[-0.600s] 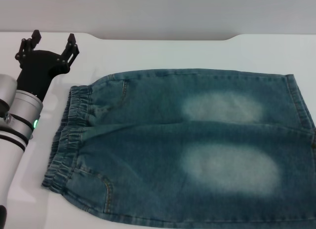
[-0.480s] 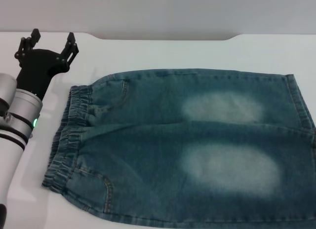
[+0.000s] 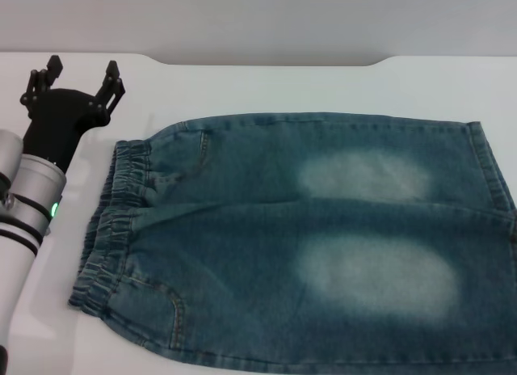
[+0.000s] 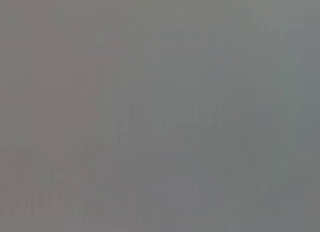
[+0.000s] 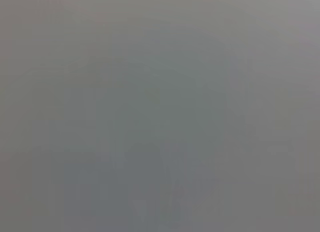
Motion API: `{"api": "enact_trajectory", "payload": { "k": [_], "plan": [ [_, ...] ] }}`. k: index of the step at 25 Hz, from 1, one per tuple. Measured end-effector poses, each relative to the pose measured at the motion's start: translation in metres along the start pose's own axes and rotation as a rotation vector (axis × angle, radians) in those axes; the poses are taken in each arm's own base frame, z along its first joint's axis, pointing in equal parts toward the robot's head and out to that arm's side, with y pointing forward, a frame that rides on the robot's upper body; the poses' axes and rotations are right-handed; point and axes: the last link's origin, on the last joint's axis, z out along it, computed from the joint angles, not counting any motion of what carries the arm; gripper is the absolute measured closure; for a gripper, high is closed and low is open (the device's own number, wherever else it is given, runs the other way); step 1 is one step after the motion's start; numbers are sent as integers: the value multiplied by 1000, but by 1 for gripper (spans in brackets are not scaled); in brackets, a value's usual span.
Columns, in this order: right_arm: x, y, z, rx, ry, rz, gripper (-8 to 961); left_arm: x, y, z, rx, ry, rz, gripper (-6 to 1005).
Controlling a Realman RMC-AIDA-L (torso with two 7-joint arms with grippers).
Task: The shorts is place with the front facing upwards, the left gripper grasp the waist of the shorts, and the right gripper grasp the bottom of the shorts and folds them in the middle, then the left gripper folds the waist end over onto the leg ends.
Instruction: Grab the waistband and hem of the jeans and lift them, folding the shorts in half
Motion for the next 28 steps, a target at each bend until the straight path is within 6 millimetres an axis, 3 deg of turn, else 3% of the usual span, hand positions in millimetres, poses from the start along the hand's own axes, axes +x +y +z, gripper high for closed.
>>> {"api": "enact_trajectory", "payload": {
  "k": [5,8,12,18,19,21,28],
  "plan": [
    [6,-4,11,9,68,83,176,-8,6,2,-23,-64,-9,161],
    [9,-6,33,-8,150,95,176,-7,13,9,-54,-104,-23,161],
    [0,-8,68,1,277,47,176,6,26,30,-125,-186,-46,162],
    [-38,-19,105,18,442,22,177,47,35,51,-165,-306,-15,168],
    [-49,-24,111,18,476,40,177,59,35,52,-158,-315,-12,170],
    [-53,-27,114,15,497,52,177,85,33,56,-158,-362,17,172],
    [-63,-35,116,-71,702,150,177,102,37,50,-250,-620,58,177]
  ]
}}
